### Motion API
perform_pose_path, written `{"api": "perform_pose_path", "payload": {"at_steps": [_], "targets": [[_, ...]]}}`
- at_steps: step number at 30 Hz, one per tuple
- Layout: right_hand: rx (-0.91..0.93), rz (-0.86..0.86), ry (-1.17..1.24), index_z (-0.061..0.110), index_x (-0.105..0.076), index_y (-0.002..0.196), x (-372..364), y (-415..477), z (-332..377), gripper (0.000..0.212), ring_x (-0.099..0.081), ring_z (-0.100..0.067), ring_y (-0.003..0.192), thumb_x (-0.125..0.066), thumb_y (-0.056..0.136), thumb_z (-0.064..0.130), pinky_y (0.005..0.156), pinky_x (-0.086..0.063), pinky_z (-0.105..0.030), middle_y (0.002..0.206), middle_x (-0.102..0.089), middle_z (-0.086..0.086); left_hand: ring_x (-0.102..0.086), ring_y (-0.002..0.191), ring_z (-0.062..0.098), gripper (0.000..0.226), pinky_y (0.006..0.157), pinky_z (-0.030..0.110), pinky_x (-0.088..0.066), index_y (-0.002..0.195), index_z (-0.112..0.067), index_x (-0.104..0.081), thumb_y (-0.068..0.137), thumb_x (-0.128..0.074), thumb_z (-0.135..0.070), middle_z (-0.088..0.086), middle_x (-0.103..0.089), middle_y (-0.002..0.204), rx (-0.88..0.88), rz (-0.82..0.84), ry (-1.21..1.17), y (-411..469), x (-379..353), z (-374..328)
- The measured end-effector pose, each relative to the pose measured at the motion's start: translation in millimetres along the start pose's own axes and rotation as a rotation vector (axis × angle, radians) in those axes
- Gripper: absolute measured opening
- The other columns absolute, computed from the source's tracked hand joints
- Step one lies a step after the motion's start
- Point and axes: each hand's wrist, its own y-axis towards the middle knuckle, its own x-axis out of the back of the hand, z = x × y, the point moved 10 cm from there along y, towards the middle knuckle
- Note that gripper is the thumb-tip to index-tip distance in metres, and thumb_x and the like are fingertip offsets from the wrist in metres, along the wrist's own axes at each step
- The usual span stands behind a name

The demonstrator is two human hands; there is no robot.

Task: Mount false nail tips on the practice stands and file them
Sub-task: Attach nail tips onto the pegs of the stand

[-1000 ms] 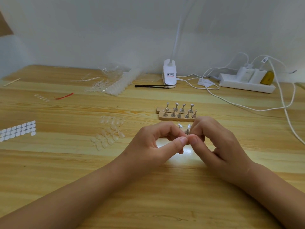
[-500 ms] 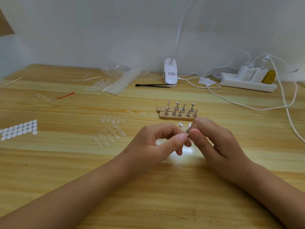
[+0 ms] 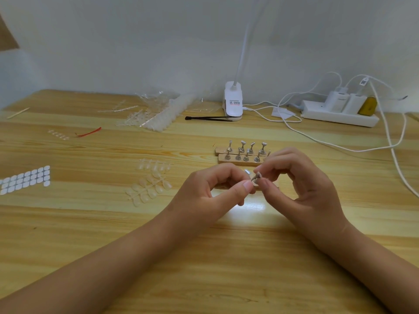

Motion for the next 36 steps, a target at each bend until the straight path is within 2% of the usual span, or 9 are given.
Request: {"api": "perform_pose_path", "payload": {"at_steps": [5, 9, 13, 17, 26, 29, 32, 36], "targets": [[0.009, -0.02, -0.026, 0.007, -0.064, 0.091, 3, 1, 2, 0.008, -0.057, -0.021, 0.08, -0.064, 0.085, 0.013, 0.069, -0.048, -0.037, 0.088, -0.062, -0.001, -0.056, 0.069, 0.0, 0.019, 0.07, 0.01, -0.042, 0.079, -0.021, -0.066, 0.083, -0.061, -0.039, -0.014, -0.06, 0.068, -0.016, -0.01, -0.003, 0, 2, -2], [0.017, -0.01, -0.046, 0.008, -0.064, 0.091, 2, 1, 1, 0.007, -0.057, -0.017, 0.079, -0.066, 0.085, 0.01, 0.069, -0.048, -0.036, 0.088, -0.062, 0.003, -0.056, 0.069, 0.0, 0.016, 0.07, 0.011, -0.043, 0.077, -0.021, -0.065, 0.084, -0.064, -0.036, -0.016, -0.059, 0.067, -0.032, 0.015, 0.0, 0, -2, -4], [0.008, -0.005, -0.061, 0.002, -0.067, 0.09, 0, 0, 0, 0.007, -0.059, -0.02, 0.076, -0.066, 0.083, 0.002, 0.067, -0.048, -0.037, 0.085, -0.063, -0.004, -0.057, 0.069, 0.001, 0.02, 0.071, 0.011, -0.043, 0.078, -0.017, -0.065, 0.084, -0.064, -0.036, -0.016, -0.06, 0.067, -0.033, 0.022, 0.002, 1, -3, -4], [-0.008, -0.01, -0.066, 0.0, -0.067, 0.088, -1, 1, -1, 0.012, -0.059, -0.021, 0.075, -0.064, 0.079, -0.007, 0.067, -0.048, -0.035, 0.083, -0.062, -0.003, -0.059, 0.071, 0.001, 0.015, 0.073, 0.011, -0.043, 0.077, -0.023, -0.066, 0.085, -0.07, -0.034, -0.015, -0.062, 0.068, -0.024, 0.021, 0.035, 1, -4, -2], [-0.051, -0.003, -0.018, 0.004, -0.065, 0.086, -3, 0, -4, 0.011, -0.057, -0.021, 0.073, -0.064, 0.08, -0.005, 0.066, -0.048, -0.035, 0.08, -0.063, -0.006, -0.06, 0.07, -0.002, 0.014, 0.074, 0.008, -0.041, 0.07, -0.028, -0.063, 0.082, -0.066, -0.033, -0.012, -0.063, 0.068, -0.037, 0.005, 0.05, 0, -5, -6], [-0.075, -0.009, 0.002, 0.008, -0.065, 0.087, -3, -1, -7, 0.014, -0.057, -0.02, 0.071, -0.063, 0.08, -0.005, 0.067, -0.048, -0.033, 0.079, -0.062, -0.004, -0.059, 0.069, -0.003, 0.016, 0.073, 0.007, -0.041, 0.071, -0.023, -0.065, 0.084, -0.066, -0.032, -0.014, -0.062, 0.068, -0.039, 0.005, 0.044, 1, -4, -5], [-0.104, -0.009, 0.028, 0.008, -0.065, 0.087, -3, -2, -10, 0.014, -0.058, -0.021, 0.072, -0.062, 0.081, -0.004, 0.067, -0.049, -0.032, 0.08, -0.063, -0.004, -0.06, 0.072, -0.004, 0.025, 0.074, 0.008, -0.042, 0.079, -0.011, -0.07, 0.087, -0.064, -0.034, -0.016, -0.064, 0.067, -0.038, 0.003, 0.031, 1, -3, -3], [-0.143, -0.016, 0.065, 0.008, -0.066, 0.088, -2, -2, -14, 0.011, -0.061, -0.022, 0.074, -0.063, 0.083, -0.001, 0.069, -0.051, -0.031, 0.08, -0.065, -0.005, -0.062, 0.075, -0.005, 0.034, 0.076, 0.008, -0.043, 0.087, -0.003, -0.07, 0.089, -0.058, -0.035, -0.017, -0.064, 0.067, -0.044, 0.003, 0.009, 0, -3, -4]]}}
